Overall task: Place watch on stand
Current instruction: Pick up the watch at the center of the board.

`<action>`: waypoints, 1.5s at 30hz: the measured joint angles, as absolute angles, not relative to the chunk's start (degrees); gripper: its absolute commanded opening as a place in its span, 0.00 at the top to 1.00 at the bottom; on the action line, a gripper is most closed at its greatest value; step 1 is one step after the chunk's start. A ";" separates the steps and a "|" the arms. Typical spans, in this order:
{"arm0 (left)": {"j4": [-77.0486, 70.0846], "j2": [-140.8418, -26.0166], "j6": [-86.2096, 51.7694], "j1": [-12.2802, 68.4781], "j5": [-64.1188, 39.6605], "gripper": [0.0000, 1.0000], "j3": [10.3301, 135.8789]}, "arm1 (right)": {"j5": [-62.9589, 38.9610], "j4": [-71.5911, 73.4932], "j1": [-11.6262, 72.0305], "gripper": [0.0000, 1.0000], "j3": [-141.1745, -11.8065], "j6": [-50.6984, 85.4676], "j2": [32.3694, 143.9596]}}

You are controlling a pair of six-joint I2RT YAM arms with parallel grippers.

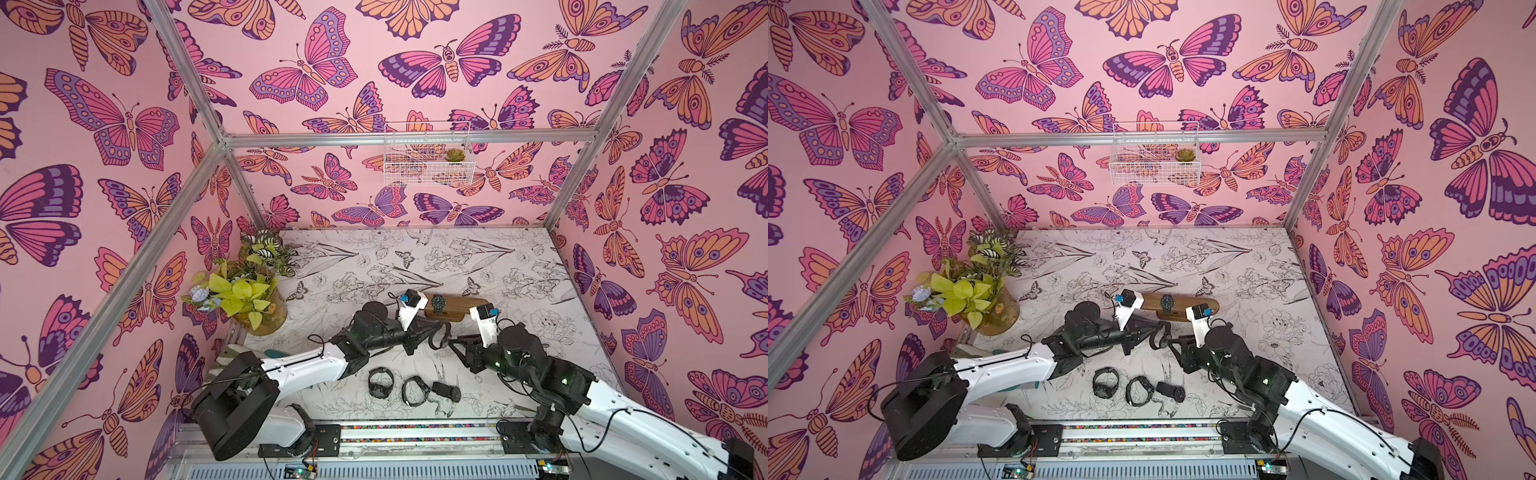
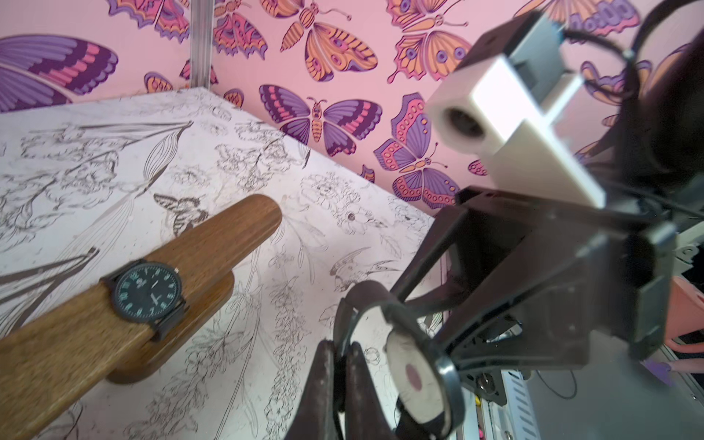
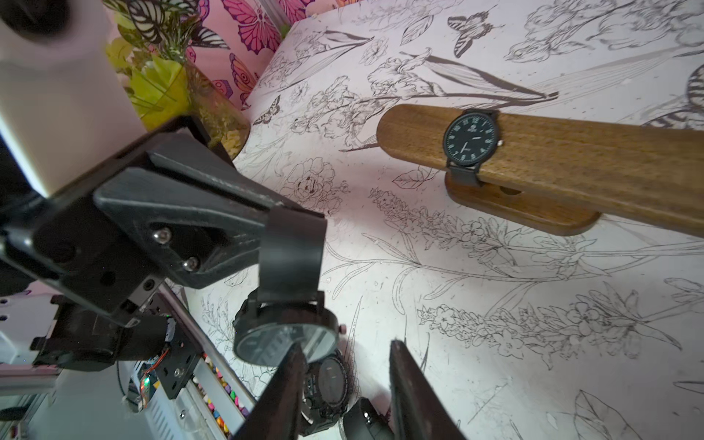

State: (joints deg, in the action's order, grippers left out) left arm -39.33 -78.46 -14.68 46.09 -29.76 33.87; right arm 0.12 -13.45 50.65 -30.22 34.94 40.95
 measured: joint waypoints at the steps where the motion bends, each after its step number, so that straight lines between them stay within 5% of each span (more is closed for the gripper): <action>1: -40.42 -78.72 -14.96 46.09 -30.39 1.00 33.85 | -1.08 -12.80 50.65 0.60 -30.22 34.57 41.67; 22: -54.72 -79.83 -17.50 45.65 -39.70 1.00 28.23 | -10.20 -10.07 50.65 0.60 -33.30 32.10 38.44; 28: -57.01 -79.85 -17.47 45.65 -41.85 1.00 28.12 | -10.68 -10.04 50.65 0.49 -33.30 33.06 38.52; 45: -60.36 -82.26 -18.48 43.83 -43.11 1.00 27.22 | -14.04 -8.34 50.59 0.48 -33.28 33.23 36.77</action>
State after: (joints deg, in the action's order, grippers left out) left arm -60.36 -82.26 -18.48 43.83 -43.11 27.22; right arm -14.04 -8.34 50.59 -33.28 33.23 36.77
